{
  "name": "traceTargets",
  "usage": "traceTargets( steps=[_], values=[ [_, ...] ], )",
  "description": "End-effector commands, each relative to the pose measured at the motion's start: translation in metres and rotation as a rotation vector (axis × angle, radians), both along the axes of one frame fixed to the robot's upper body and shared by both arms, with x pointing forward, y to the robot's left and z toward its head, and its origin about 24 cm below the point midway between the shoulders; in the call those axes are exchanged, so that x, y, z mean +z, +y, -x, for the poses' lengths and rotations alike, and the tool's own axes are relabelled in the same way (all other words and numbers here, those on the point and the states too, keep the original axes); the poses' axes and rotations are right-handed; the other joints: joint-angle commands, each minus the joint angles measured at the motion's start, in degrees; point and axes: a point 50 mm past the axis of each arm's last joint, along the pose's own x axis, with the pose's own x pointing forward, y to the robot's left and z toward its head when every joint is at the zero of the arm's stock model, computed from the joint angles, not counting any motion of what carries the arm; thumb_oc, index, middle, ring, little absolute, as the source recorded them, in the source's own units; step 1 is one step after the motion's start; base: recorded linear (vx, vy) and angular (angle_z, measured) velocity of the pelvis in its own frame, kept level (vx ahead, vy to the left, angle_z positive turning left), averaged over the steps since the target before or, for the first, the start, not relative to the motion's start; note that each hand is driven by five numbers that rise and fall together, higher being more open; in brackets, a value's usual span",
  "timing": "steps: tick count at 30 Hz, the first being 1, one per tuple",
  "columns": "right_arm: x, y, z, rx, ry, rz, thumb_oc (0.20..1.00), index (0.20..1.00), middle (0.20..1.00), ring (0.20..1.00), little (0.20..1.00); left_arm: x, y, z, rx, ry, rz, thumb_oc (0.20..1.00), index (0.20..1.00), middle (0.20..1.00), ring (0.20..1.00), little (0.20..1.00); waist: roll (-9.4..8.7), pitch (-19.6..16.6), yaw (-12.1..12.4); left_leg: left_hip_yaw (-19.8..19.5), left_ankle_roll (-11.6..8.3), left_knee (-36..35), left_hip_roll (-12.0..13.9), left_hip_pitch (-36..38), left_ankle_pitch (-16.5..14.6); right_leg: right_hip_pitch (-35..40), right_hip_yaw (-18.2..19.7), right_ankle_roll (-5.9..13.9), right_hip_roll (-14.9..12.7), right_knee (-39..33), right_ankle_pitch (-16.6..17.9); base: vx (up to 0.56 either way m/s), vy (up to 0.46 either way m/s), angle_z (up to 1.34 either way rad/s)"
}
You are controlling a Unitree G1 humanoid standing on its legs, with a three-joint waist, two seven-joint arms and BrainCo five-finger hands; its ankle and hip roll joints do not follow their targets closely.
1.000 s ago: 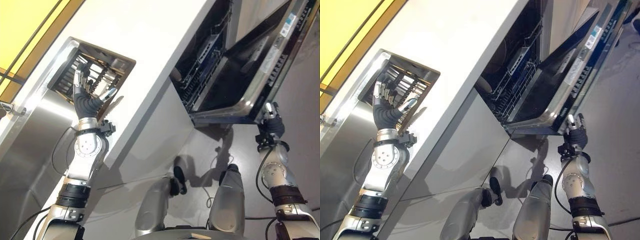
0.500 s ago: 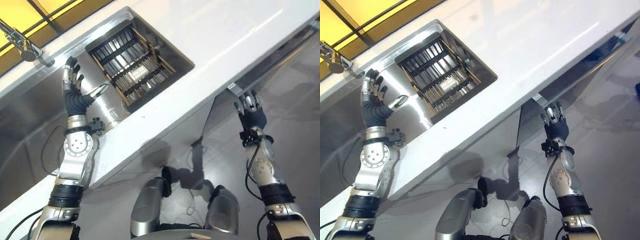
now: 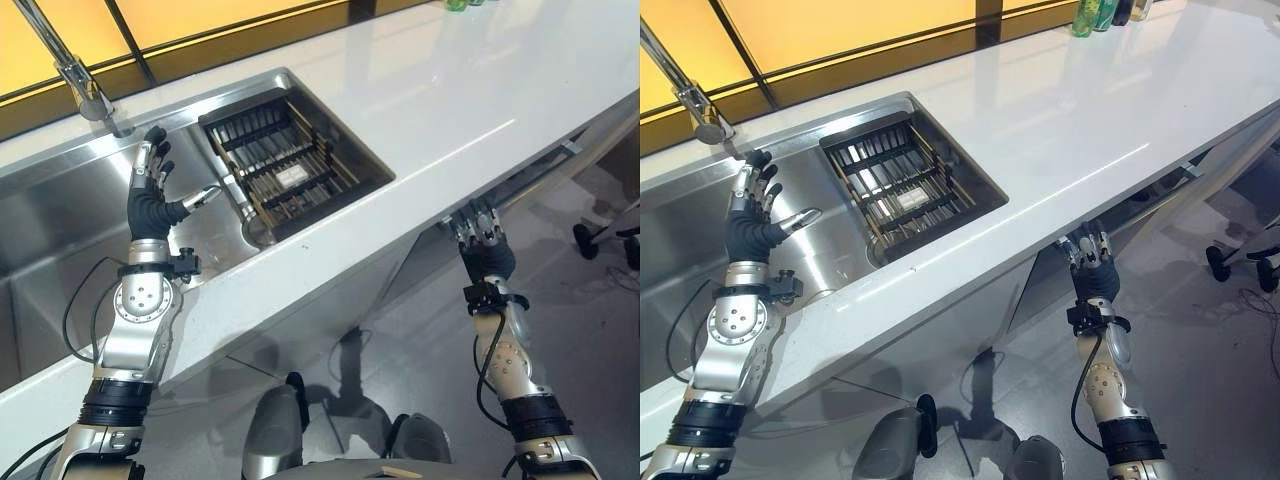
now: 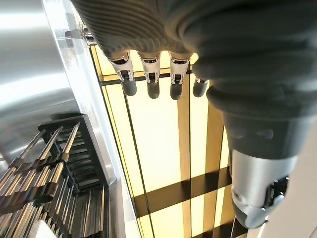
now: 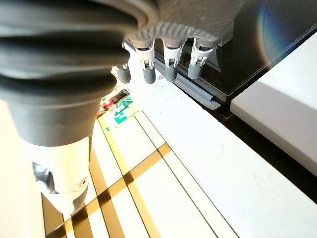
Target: Pick up plates and place into dishwasher.
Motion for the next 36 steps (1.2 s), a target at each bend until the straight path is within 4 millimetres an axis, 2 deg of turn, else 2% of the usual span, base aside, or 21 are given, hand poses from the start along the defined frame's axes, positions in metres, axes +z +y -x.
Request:
traceTargets(
  steps=[1, 6, 9, 18, 20, 21, 23, 25, 27, 28, 29, 32, 33, 34, 35, 36],
  values=[
    [0.034, 0.0, -0.001, -0.11, -0.138, 0.021, 1.0, 1.0, 1.0, 1.0, 1.0, 0.001, 0.001, 0.011, 0.003, -0.04, -0.01, 1.0, 1.0, 1.0, 1.0, 1.0, -1.42, -3.7, 0.0, 2.5, 0.19, -7.7, 0.3, 6.8, 1.5, -0.4, 3.0, -0.15, -1.4, -3.9, 13.2, -0.06, -0.003, -0.08],
    [0.007, -0.008, 0.01, -0.202, 0.08, 0.087, 1.0, 1.0, 1.0, 1.0, 1.0, -0.003, 0.006, 0.018, 0.047, -0.048, 0.014, 1.0, 1.0, 1.0, 1.0, 1.0, -1.57, -5.7, -2.1, 3.1, -0.05, -10.8, -0.1, 9.0, 2.6, -0.3, 4.6, -0.45, 0.3, -6.4, 13.3, -0.05, -0.013, -0.17],
    [0.011, -0.01, 0.014, -0.214, 0.07, 0.149, 1.0, 1.0, 1.0, 1.0, 1.0, -0.003, 0.008, 0.02, 0.062, -0.051, 0.027, 1.0, 1.0, 1.0, 1.0, 1.0, -1.66, -6.6, -2.8, 2.9, -0.11, -11.8, -0.3, 9.9, 2.8, 0.2, 5.1, -0.53, 1.0, -7.5, 13.1, -0.02, -0.011, -0.18],
    [0.076, -0.007, 0.014, -0.269, -0.217, 0.332, 1.0, 1.0, 1.0, 1.0, 1.0, -0.01, 0.0, 0.021, 0.056, -0.039, 0.099, 1.0, 1.0, 1.0, 1.0, 1.0, -1.63, -10.0, -2.0, 0.7, -0.08, -14.1, -2.2, 11.7, 2.0, 2.0, 6.1, -0.54, 1.2, -10.4, 13.7, 0.04, 0.029, -0.13],
    [0.092, -0.001, 0.015, -0.235, -0.312, 0.377, 1.0, 1.0, 1.0, 1.0, 1.0, -0.01, 0.0, 0.02, 0.048, -0.05, 0.113, 1.0, 1.0, 1.0, 1.0, 1.0, -1.48, -10.5, -1.6, 0.1, 0.61, -13.4, -2.8, 11.2, 1.2, 1.6, 6.4, -0.91, 1.6, -7.7, 13.1, 0.04, 0.119, 0.01],
    [0.1, 0.004, 0.017, -0.214, -0.362, 0.402, 1.0, 1.0, 1.0, 1.0, 1.0, -0.01, -0.001, 0.019, 0.039, -0.055, 0.125, 1.0, 1.0, 1.0, 1.0, 1.0, -1.29, -10.5, -1.3, -0.3, 1.3, -12.9, -3.3, 11.2, 0.4, 1.1, 7.0, -0.9, 1.8, -3.7, 12.5, 0.02, 0.137, 0.02],
    [0.111, 0.014, 0.018, -0.153, -0.444, 0.435, 1.0, 1.0, 1.0, 1.0, 1.0, -0.009, -0.001, 0.017, 0.024, -0.053, 0.156, 1.0, 1.0, 1.0, 1.0, 1.0, -0.93, -10.8, -0.9, -0.7, 2.4, -12.6, -3.9, 10.8, 0.3, -0.3, 7.9, -1.09, 2.3, 3.0, 13.0, 0.02, 0.139, 0.07],
    [0.118, 0.021, 0.02, -0.11, -0.499, 0.455, 1.0, 1.0, 1.0, 1.0, 1.0, -0.011, -0.004, 0.016, -0.005, -0.049, 0.174, 1.0, 1.0, 1.0, 1.0, 1.0, -0.7, -11.1, -0.5, -1.5, 2.77, -12.7, -4.1, 10.2, 0.9, -1.2, 9.1, -1.47, 3.9, 5.8, 13.9, 0.05, 0.046, 0.14],
    [0.12, 0.028, 0.02, -0.061, -0.527, 0.468, 1.0, 1.0, 1.0, 1.0, 1.0, -0.013, -0.009, 0.015, -0.029, -0.041, 0.196, 1.0, 1.0, 1.0, 1.0, 1.0, -1.26, -11.4, -0.5, -3.1, 2.67, -12.9, -4.7, 10.1, 1.2, -1.3, 11.0, -1.62, 5.5, 4.2, 14.3, 0.11, -0.078, 0.36],
    [0.119, 0.029, 0.02, -0.049, -0.522, 0.48, 1.0, 1.0, 1.0, 1.0, 1.0, -0.015, -0.016, 0.013, -0.063, -0.033, 0.203, 1.0, 1.0, 1.0, 1.0, 1.0, -2.26, -11.9, -0.9, -5.6, 2.46, -12.6, -5.9, 9.8, 1.0, -0.2, 13.2, -2.25, 8.4, -1.2, 11.6, 0.13, -0.197, 0.46],
    [0.119, 0.028, 0.019, -0.034, -0.514, 0.487, 1.0, 1.0, 1.0, 1.0, 1.0, -0.015, -0.02, 0.011, -0.083, -0.028, 0.218, 1.0, 1.0, 1.0, 1.0, 1.0, -2.95, -12.6, -1.0, -7.8, 1.97, -12.6, -6.6, 9.1, 1.4, 0.3, 14.8, -2.77, 9.2, -6.6, 11.1, 0.18, -0.269, 0.62],
    [0.114, 0.033, 0.013, 0.032, -0.481, 0.523, 1.0, 1.0, 1.0, 1.0, 1.0, -0.017, -0.033, 0.007, -0.127, -0.021, 0.24, 1.0, 1.0, 1.0, 1.0, 1.0, -3.56, -13.5, -2.5, -12.1, 0.25, -13.2, -6.3, 9.8, 0.6, 0.6, 19.8, -1.9, 7.7, -17.1, 12.4, 0.16, -0.258, 1.04],
    [0.113, 0.034, 0.012, 0.053, -0.471, 0.528, 1.0, 1.0, 1.0, 1.0, 1.0, -0.016, -0.037, 0.007, -0.141, -0.023, 0.245, 1.0, 1.0, 1.0, 1.0, 1.0, -3.53, -13.6, -3.0, -13.1, -0.14, -13.9, -5.8, 10.2, 0.5, 0.3, 22.3, -1.27, 7.7, -18.8, 13.5, 0.08, -0.299, 1.16],
    [0.11, 0.035, 0.012, 0.059, -0.449, 0.528, 1.0, 1.0, 1.0, 1.0, 1.0, -0.016, -0.039, 0.007, -0.158, -0.019, 0.253, 1.0, 1.0, 1.0, 1.0, 1.0, -3.79, -13.5, -3.5, -14.0, -0.3, -14.6, -5.4, 10.3, 1.0, -0.9, 25.5, -0.75, 8.1, -17.8, 16.0, 0.09, -0.276, 1.26],
    [0.108, 0.036, 0.011, 0.07, -0.431, 0.528, 1.0, 1.0, 1.0, 1.0, 1.0, -0.017, -0.04, 0.008, -0.161, -0.012, 0.263, 1.0, 1.0, 1.0, 1.0, 1.0, -3.71, -13.5, -3.6, -14.4, -0.32, -15.0, -4.8, 10.9, 0.2, -1.1, 26.5, -0.47, 8.8, -16.6, 15.4, 0.02, -0.253, 1.34],
    [0.108, 0.036, 0.008, 0.084, -0.412, 0.525, 1.0, 1.0, 1.0, 1.0, 1.0, -0.017, -0.041, 0.007, -0.176, -0.01, 0.279, 1.0, 1.0, 1.0, 1.0, 1.0, -3.71, -13.6, -3.1, -15.1, -1.04, -15.4, -3.9, 10.8, 1.5, -0.5, 25.0, -0.88, 9.2, -17.8, 14.0, 0.03, -0.224, 1.3]
  ],
)
